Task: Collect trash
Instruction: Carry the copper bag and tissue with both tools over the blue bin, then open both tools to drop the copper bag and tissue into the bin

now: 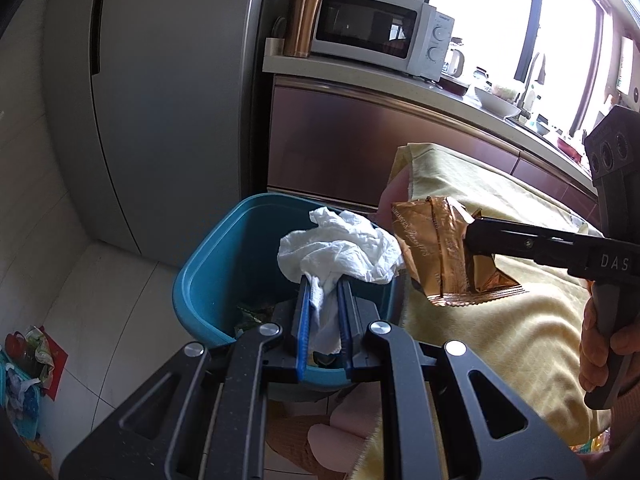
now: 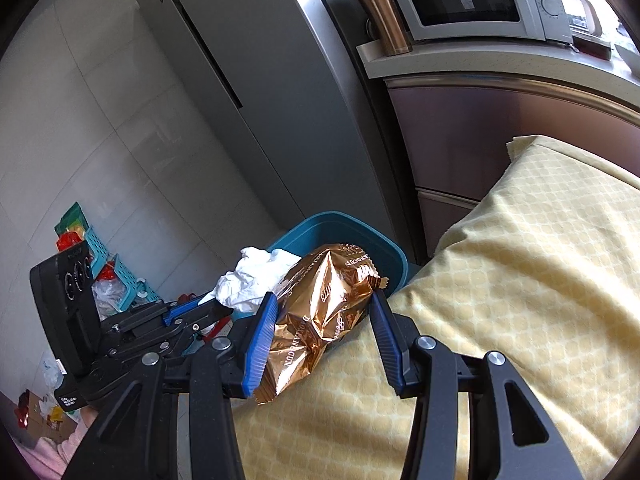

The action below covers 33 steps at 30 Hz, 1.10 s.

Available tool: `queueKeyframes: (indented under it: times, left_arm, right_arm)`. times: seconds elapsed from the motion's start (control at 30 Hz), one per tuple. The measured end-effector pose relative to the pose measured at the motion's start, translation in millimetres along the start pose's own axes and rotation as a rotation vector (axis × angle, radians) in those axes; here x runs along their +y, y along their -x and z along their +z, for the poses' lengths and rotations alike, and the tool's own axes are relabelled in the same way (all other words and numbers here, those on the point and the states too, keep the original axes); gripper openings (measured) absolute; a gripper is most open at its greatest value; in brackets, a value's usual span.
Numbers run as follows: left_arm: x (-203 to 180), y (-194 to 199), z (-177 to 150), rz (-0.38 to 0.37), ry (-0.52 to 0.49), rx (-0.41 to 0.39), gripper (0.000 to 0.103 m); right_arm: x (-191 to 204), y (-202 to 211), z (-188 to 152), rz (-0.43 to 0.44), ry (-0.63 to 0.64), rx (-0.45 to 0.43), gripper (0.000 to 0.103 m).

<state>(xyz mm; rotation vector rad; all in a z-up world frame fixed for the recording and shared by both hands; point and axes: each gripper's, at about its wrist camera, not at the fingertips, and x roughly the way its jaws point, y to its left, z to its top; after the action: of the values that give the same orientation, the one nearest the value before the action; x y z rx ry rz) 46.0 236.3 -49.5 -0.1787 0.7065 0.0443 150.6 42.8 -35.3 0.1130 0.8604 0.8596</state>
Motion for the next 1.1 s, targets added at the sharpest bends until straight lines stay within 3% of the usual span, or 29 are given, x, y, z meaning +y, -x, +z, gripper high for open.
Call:
queueKeyframes:
  times: [0.6, 1.1]
  left_arm:
    - [4, -26, 2, 0.009, 0.040, 0.013, 0.013]
    - [12, -61, 0, 0.024, 0.067, 0.083, 0.014]
  right_arm:
    - [9, -30, 2, -0.049, 0.020, 0.068, 0.046]
    - [15, -68, 10, -0.101, 0.040, 0.148, 0.046]
